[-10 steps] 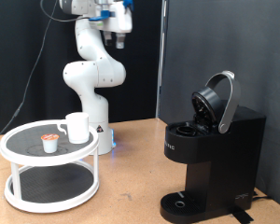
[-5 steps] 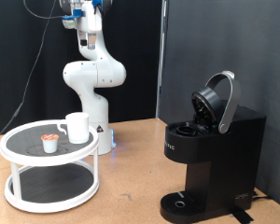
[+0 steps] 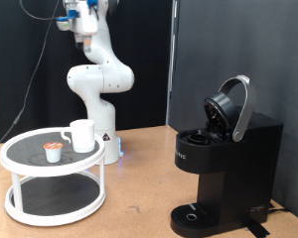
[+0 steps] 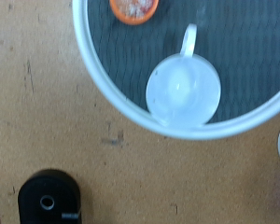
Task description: Make a cup of coffee with the keurig machine
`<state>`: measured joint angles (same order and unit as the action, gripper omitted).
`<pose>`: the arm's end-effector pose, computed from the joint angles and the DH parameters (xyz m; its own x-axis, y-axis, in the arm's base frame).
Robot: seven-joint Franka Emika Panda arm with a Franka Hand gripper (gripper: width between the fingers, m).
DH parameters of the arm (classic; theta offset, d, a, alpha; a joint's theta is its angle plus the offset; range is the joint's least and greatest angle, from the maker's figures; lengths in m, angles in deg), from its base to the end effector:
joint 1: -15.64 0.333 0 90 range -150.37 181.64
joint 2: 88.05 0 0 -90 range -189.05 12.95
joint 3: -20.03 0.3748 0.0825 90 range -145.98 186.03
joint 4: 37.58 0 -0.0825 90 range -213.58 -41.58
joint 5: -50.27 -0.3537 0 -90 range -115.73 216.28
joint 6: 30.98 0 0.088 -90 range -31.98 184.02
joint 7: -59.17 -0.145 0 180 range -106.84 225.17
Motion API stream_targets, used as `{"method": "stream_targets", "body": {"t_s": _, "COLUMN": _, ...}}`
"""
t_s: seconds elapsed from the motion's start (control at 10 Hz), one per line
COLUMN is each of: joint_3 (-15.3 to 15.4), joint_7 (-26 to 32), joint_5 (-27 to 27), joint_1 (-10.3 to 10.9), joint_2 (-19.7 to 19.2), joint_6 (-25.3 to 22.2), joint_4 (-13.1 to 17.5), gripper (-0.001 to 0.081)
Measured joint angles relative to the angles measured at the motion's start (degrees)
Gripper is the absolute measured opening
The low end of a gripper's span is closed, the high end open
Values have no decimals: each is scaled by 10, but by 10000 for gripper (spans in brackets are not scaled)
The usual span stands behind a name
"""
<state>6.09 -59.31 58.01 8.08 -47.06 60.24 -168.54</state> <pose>0.2326 -0.1420 0.6006 -0.7258 -0.6875 -0.0242 -0.6878 0.7259 0.0049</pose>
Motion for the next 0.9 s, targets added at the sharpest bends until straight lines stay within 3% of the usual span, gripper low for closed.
{"method": "stream_targets", "body": {"t_s": 0.4, "joint_3": -52, "joint_7": 51, "joint_5": 20, "joint_1": -8, "joint_2": -35, "joint_6": 8, "joint_4": 32, "gripper": 735}}
{"method": "stream_targets", "body": {"t_s": 0.9, "joint_3": -70, "joint_7": 102, "joint_5": 1, "joint_1": -6, "joint_2": -48, "joint_6": 0, "joint_4": 38, "gripper": 735}}
